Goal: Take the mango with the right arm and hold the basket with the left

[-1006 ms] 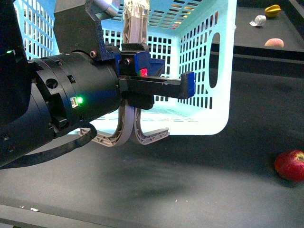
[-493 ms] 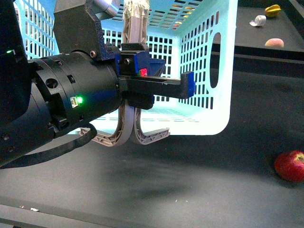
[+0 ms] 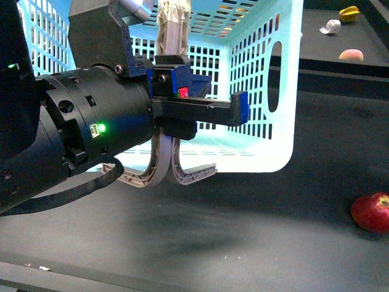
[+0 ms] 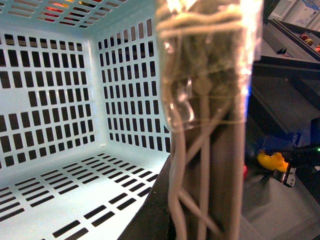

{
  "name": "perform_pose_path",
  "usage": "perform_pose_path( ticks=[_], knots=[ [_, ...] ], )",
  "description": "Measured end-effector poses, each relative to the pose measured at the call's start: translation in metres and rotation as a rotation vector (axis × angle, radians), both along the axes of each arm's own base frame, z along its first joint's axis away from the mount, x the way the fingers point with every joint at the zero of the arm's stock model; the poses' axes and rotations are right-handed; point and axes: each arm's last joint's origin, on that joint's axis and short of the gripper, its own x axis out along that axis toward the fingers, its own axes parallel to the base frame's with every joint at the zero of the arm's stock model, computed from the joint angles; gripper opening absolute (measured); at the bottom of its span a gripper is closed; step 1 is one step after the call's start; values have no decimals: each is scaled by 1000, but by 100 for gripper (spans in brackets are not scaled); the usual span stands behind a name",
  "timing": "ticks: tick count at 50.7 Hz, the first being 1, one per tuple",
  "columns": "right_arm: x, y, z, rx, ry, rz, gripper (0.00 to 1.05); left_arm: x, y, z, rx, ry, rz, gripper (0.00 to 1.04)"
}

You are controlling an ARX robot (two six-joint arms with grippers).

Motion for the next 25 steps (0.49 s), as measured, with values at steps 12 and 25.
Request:
perform_pose_path(
  ticks=[12,25],
  knots=[
    [-2,-3,-1,-3,-6,-8,96,0,0,0,0,0,0,5],
    [-3,-6,-1,-5,-14,-17,94,0,0,0,0,0,0,5]
  ],
)
